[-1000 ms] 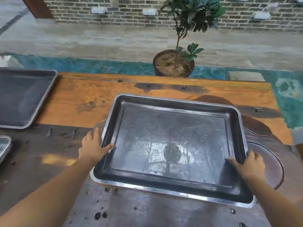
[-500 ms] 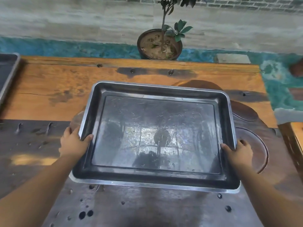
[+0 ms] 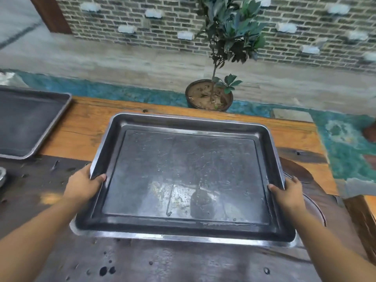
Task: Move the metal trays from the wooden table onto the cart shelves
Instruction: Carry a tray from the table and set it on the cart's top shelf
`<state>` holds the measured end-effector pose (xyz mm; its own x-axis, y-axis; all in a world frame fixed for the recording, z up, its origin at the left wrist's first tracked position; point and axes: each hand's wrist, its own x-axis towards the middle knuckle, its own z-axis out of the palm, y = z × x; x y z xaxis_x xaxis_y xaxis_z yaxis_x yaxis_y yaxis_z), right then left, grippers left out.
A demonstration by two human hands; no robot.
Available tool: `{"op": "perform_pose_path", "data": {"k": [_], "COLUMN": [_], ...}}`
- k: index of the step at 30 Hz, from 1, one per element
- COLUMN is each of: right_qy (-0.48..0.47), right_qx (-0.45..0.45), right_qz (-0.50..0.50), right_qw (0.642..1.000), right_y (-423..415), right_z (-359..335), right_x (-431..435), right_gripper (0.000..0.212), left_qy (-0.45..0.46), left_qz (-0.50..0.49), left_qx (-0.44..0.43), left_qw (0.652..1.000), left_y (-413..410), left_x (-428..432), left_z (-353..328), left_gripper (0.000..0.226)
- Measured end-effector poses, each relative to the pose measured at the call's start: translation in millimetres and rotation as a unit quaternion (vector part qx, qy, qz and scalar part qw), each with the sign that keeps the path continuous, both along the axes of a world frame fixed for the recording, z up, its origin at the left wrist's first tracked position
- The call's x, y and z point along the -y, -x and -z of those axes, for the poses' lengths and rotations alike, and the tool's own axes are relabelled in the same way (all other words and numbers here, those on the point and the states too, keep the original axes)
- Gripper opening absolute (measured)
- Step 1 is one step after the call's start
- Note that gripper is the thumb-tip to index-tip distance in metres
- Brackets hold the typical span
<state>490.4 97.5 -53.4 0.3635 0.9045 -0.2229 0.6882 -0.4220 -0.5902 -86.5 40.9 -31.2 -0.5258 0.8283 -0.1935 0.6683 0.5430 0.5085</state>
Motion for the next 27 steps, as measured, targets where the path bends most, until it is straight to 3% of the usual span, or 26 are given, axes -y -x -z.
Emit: {"op": "perform_pose_path", "data": {"k": [7, 15, 27], "right_qy": [-0.069, -0.111, -0.087], "right_qx": [-0.030, -0.130, -0.166], "right_qz": [-0.021, -0.075, -0.256], "right_qw": [0.997, 0.982, 0.948], "right_y": [17, 77, 287], "right_z": [-92, -179, -218], "right_x": [-42, -74, -57], "right_gripper": [0.025, 0.023, 0.018], "left_qy": [-0.095, -0.135, -0.153], "left_qz": [0.007, -0.043, -0.235], "left_qx": [-0.024, -0.024, 0.018], "left_qw": [0.995, 0.990, 0.960], "left_y": [15, 55, 172], "left_x": [6, 35, 242], "left_z": [-96, -189, -216], "left_gripper": [0.017, 0.030, 0.027]}}
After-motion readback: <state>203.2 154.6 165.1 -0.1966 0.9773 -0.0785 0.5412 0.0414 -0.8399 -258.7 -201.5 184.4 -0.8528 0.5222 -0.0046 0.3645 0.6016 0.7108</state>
